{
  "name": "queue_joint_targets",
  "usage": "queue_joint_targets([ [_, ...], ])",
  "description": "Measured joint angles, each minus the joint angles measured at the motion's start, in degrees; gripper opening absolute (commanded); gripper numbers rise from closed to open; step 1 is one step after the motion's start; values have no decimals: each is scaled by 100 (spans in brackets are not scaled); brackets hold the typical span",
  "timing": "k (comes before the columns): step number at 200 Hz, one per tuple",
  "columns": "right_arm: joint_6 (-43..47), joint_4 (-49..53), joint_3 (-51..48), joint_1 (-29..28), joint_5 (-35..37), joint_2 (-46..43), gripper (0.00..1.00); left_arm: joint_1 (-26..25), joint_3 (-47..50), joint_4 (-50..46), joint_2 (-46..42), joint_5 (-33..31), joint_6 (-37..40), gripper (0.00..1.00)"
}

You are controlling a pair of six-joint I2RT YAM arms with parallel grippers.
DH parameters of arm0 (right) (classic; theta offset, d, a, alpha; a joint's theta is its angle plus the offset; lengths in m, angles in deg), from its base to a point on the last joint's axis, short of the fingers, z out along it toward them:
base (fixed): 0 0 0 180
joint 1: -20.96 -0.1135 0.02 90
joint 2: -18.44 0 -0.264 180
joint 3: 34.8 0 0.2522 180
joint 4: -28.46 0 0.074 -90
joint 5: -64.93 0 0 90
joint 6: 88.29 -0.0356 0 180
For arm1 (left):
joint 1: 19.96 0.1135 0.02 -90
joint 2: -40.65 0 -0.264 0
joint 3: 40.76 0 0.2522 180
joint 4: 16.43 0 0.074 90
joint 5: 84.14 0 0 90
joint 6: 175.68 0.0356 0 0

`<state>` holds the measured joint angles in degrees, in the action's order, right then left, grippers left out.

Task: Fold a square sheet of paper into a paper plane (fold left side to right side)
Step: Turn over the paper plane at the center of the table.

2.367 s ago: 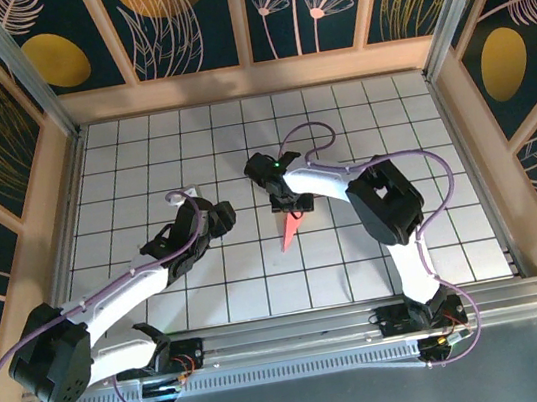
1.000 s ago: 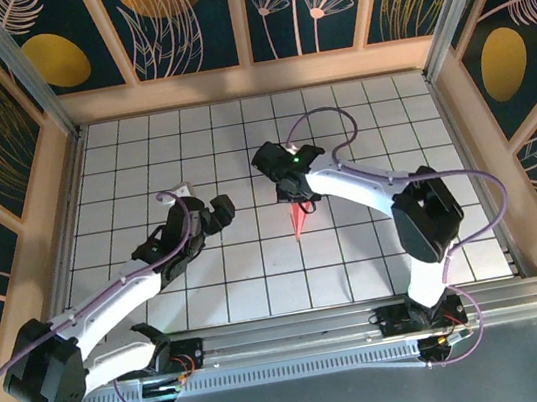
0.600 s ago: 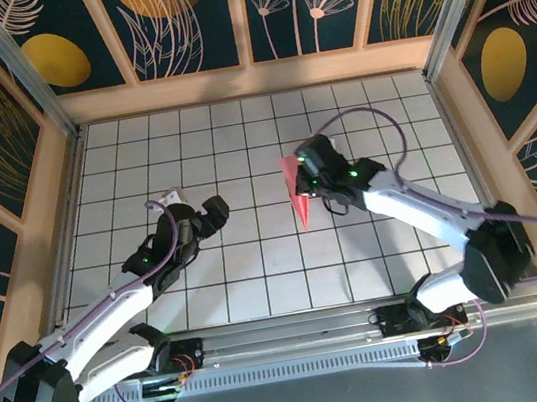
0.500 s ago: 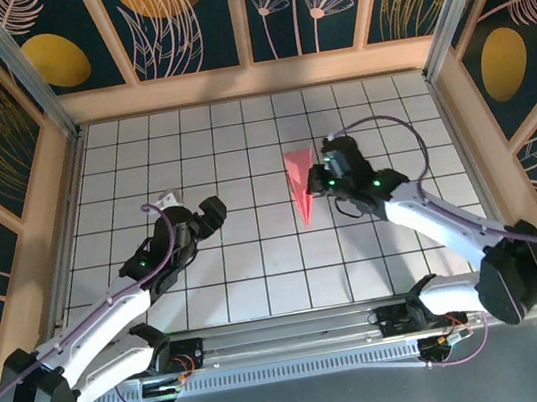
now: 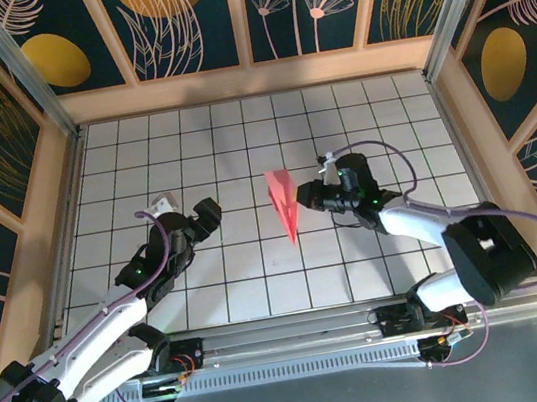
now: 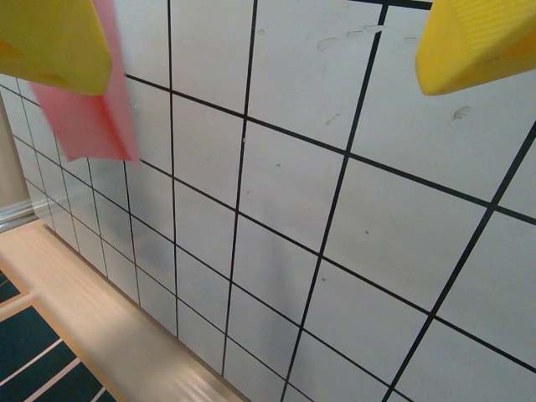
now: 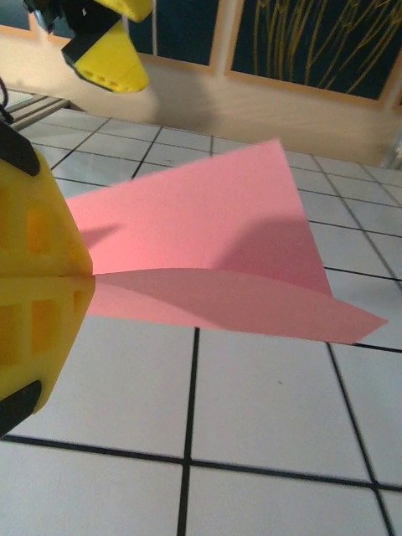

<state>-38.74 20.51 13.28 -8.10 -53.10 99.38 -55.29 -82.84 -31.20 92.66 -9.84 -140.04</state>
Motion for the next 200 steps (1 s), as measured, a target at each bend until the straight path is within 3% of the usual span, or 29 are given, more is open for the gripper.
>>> queue_joint_targets([
  [80,-407,-1338,251,-588,-164,1722,0,9,81,-4,0,-24,-13,93],
  [200,-315,-1381,-120,-313,162,1849,0,9,278,101,210,33,-146,94],
])
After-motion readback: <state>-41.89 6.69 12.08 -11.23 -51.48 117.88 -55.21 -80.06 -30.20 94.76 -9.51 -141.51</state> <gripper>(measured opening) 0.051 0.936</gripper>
